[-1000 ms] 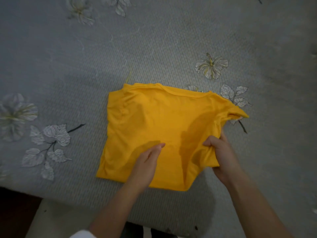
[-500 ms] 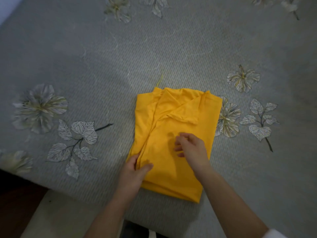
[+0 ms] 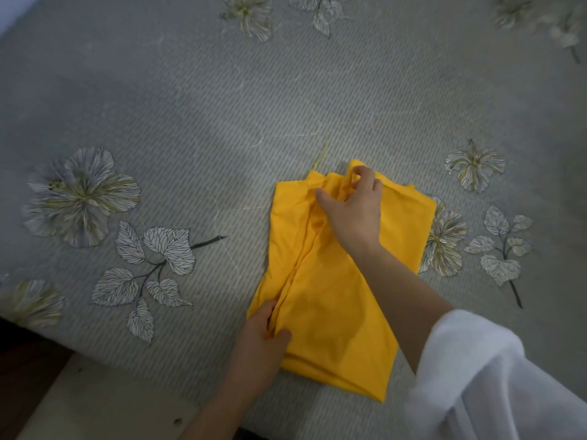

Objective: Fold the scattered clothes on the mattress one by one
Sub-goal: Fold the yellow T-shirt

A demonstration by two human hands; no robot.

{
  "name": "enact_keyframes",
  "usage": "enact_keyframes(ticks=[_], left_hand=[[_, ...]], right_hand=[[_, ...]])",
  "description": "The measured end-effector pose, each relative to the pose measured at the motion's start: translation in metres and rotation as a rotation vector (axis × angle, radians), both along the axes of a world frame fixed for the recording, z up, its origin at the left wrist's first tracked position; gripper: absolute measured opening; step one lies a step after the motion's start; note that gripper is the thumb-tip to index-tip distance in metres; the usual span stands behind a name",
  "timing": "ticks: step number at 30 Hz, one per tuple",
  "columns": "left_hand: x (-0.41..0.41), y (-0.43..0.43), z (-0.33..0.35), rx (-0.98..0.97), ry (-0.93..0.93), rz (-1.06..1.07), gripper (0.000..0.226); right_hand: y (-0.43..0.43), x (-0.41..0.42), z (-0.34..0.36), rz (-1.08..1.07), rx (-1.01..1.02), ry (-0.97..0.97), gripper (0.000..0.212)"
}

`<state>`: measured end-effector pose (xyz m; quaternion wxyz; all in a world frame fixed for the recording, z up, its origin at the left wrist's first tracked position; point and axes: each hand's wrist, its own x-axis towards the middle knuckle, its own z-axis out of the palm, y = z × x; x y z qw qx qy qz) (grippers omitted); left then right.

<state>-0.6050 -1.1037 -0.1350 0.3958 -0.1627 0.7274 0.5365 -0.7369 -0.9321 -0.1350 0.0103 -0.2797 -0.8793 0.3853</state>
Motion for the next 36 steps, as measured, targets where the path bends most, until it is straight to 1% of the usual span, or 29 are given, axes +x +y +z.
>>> enact_keyframes(ticks=[1,3,5,7,8,9,11,12,13,14,15,16,18,19,20,21,23,25,26,28,29,30,31,33,35,36], left_hand=[[0.000,0.000,0.001,0.000,0.009,-0.003,0.045],[0.000,-0.001,0.002,0.003,0.035,-0.013,0.034],[0.001,-0.002,0.001,0.028,0.069,-0.028,0.027],[0.002,-0.006,0.001,0.103,0.053,-0.022,0.020],[0.001,-0.008,0.002,0.150,0.034,-0.018,0.017],[0.000,-0.011,0.004,0.207,0.018,-0.010,0.018],[0.000,-0.020,0.003,0.272,-0.013,0.032,0.032],[0.000,-0.025,0.000,0.262,-0.031,0.064,0.038],[0.000,-0.030,-0.001,0.236,-0.045,0.098,0.038],[0.001,-0.036,-0.003,0.187,-0.047,0.120,0.030],[0.002,-0.041,-0.003,0.135,-0.041,0.129,0.018],[0.004,-0.046,-0.003,0.041,-0.014,0.108,0.013],[0.006,-0.052,-0.002,-0.187,0.060,0.028,0.009],[0.006,-0.054,0.001,-0.295,0.080,-0.017,0.014],[0.006,-0.053,0.004,-0.361,0.075,-0.045,0.020],[0.005,-0.051,0.007,-0.384,0.059,-0.047,0.024],[0.004,-0.044,0.009,-0.374,0.033,-0.048,0.028],[0.003,-0.035,0.009,-0.356,0.045,-0.091,0.026],[0.004,-0.031,0.007,-0.336,0.045,-0.112,0.027],[0.002,-0.026,0.008,-0.276,0.025,-0.132,0.037],[-0.001,-0.024,0.011,-0.251,0.024,-0.110,0.039],[-0.005,-0.023,0.014,-0.229,0.028,-0.058,0.037],[-0.010,-0.022,0.018,-0.209,0.026,0.014,0.030],[-0.023,-0.024,0.024,-0.166,0.002,0.184,0.012],[-0.038,-0.028,0.024,-0.128,0.005,0.301,0.007],[-0.046,-0.030,0.021,-0.113,0.025,0.334,0.006]], right_hand=[[-0.001,-0.003,-0.003,0.037,0.067,-0.041,0.067],[0.001,-0.009,-0.005,0.039,0.116,-0.066,0.051],[0.007,-0.013,-0.003,-0.075,0.017,-0.020,0.032],[0.011,-0.012,0.003,-0.207,-0.058,0.076,0.023],[0.012,-0.010,0.008,-0.240,-0.072,0.128,0.022],[0.011,-0.008,0.014,-0.243,-0.089,0.171,0.021],[0.007,-0.008,0.021,-0.178,-0.155,0.201,0.023],[0.005,-0.010,0.022,-0.115,-0.202,0.179,0.023],[0.003,-0.011,0.023,-0.038,-0.245,0.132,0.024],[0.003,-0.012,0.021,0.042,-0.266,0.077,0.027],[0.005,-0.012,0.020,0.110,-0.246,0.027,0.030],[0.010,-0.013,0.018,0.157,-0.180,-0.007,0.033],[0.026,-0.015,0.015,0.202,0.031,-0.065,0.043],[0.036,-0.017,0.015,0.210,0.138,-0.119,0.049],[0.047,-0.019,0.013,0.214,0.228,-0.198,0.054],[0.056,-0.020,0.012,0.224,0.299,-0.290,0.058],[0.072,-0.020,0.009,0.279,0.384,-0.441,0.061],[0.083,-0.015,0.006,0.341,0.412,-0.508,0.057],[0.088,-0.013,0.005,0.356,0.419,-0.512,0.052],[0.093,-0.009,0.005,0.390,0.462,-0.505,0.037],[0.096,-0.006,0.006,0.414,0.500,-0.506,0.028],[0.099,-0.003,0.007,0.432,0.527,-0.515,0.020],[0.104,0.002,0.007,0.427,0.512,-0.535,0.015],[0.114,0.015,0.011,0.360,0.362,-0.590,0.015],[0.125,0.032,0.016,0.277,0.186,-0.628,0.021],[0.129,0.043,0.018,0.250,0.143,-0.650,0.023]])
